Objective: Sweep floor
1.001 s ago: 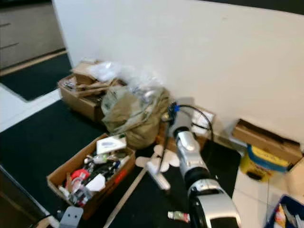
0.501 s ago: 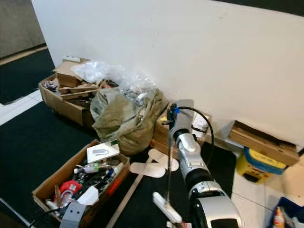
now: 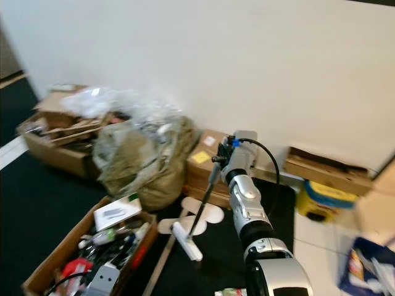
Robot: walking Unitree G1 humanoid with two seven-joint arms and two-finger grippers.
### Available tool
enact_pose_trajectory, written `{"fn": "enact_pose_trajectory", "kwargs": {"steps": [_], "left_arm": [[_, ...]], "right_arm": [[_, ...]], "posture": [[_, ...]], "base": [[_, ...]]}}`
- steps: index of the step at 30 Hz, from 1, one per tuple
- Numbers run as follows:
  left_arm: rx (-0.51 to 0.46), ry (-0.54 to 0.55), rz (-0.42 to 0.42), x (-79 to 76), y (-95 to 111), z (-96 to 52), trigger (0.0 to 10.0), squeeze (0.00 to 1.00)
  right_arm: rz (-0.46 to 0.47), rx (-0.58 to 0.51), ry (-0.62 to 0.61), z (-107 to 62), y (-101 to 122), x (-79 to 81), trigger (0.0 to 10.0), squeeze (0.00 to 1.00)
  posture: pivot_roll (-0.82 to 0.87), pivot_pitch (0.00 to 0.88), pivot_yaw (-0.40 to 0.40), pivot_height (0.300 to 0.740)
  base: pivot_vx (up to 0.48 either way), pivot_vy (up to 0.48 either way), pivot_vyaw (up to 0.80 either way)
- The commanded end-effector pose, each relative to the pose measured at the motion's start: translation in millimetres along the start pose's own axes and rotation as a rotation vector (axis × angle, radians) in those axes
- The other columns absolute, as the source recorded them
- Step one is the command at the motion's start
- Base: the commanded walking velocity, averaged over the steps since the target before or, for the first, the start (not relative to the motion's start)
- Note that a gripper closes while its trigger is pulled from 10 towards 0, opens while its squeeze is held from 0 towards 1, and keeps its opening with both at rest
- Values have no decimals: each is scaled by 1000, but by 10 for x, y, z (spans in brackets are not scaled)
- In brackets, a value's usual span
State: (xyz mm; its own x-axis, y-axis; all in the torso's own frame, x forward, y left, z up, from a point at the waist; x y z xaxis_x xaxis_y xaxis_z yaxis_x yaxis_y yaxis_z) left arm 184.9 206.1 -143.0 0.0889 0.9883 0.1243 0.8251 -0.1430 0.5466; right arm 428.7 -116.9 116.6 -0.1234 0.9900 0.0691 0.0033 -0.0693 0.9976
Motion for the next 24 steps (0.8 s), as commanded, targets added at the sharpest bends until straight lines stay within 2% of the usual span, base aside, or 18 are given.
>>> {"fn": "enact_pose_trajectory", "kwargs": {"steps": [1, 12, 17, 24], "left_arm": [[21, -18, 18, -52, -62, -7, 10000, 0], [31, -35, 44, -102, -105, -15, 10000, 0], [39, -32, 46, -96, -136, -22, 10000, 0], [47, -41, 49, -132, -177, -31, 10000, 0]], "right_arm": [[19, -13, -10, 5, 38, -15, 10000, 0], [138, 42, -43, -35, -124, 12, 10000, 0], [241, 66, -39, -61, -208, 67, 10000, 0], [314, 90, -45, -69, -256, 112, 10000, 0]], "posture": [[-9, 0, -43, 740], [-8, 0, -48, 740], [-6, 0, -50, 740], [-8, 0, -50, 740]], "base": [[0, 0, -800], [0, 0, -800], [0, 0, -800], [0, 0, -800]]}}
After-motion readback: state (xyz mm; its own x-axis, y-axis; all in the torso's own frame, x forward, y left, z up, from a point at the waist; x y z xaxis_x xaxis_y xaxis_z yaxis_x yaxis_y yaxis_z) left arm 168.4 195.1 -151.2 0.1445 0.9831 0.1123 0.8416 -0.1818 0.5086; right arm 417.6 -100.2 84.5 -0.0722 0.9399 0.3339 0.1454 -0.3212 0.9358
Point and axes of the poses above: a point about 5 cm out from each wrist's last joint towards the gripper, its own z axis pointing out of the wrist towards the gripper, its own y axis along the axis of the wrist's last joint, x = y × z, the point moved 6 cm from there along z, pointing out of the wrist towards the gripper, and after that the axes turned 6 degrees about -z, right-handed, at the moved point
